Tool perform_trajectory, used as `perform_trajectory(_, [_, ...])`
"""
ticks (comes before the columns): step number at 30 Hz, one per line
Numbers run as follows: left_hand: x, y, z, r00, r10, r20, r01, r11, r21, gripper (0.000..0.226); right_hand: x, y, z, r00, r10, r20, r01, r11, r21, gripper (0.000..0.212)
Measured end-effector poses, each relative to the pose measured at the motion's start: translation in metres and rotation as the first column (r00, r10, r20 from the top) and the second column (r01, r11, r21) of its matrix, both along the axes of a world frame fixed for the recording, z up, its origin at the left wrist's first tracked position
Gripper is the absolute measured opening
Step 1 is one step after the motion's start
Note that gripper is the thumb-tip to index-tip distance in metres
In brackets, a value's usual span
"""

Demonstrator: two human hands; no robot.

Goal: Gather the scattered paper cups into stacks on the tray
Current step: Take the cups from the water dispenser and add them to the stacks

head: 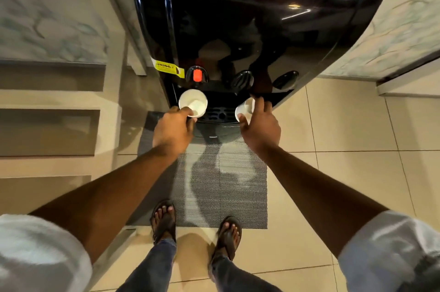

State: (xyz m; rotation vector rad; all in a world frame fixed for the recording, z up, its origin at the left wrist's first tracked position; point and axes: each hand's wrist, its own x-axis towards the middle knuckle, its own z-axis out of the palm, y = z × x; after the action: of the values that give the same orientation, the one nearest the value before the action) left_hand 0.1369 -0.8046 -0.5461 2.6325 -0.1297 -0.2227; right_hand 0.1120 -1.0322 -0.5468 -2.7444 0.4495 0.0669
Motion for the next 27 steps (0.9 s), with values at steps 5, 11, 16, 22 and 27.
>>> perform_trajectory(5, [-0.010,0.001,0.007,1.000,-0.016,-0.014,0.016,0.999,-0.035,0.026,-0.002,-0.001,0.002,0.995,-0.042,0.086,0.039,0.998,0.040,0.056])
perform_trajectory(11, [-0.030,0.000,0.036,0.999,0.007,-0.049,-0.015,0.987,-0.161,0.038,-0.027,0.008,0.033,0.988,-0.102,0.115,0.073,0.969,0.235,0.082])
perform_trajectory(16, [-0.053,-0.001,0.091,0.988,0.085,-0.126,-0.120,0.947,-0.298,0.040,-0.056,0.021,0.085,0.971,-0.217,0.102,0.157,0.896,0.415,0.094])
perform_trajectory(22, [-0.081,0.000,0.164,0.968,0.120,-0.222,-0.205,0.889,-0.410,0.045,-0.077,0.035,0.160,0.974,-0.135,0.181,0.044,0.899,0.436,0.071])
perform_trajectory(27, [-0.077,0.008,0.234,0.977,0.095,-0.189,-0.168,0.889,-0.426,0.088,-0.076,0.032,0.243,0.959,-0.014,0.284,-0.119,0.888,0.444,0.067])
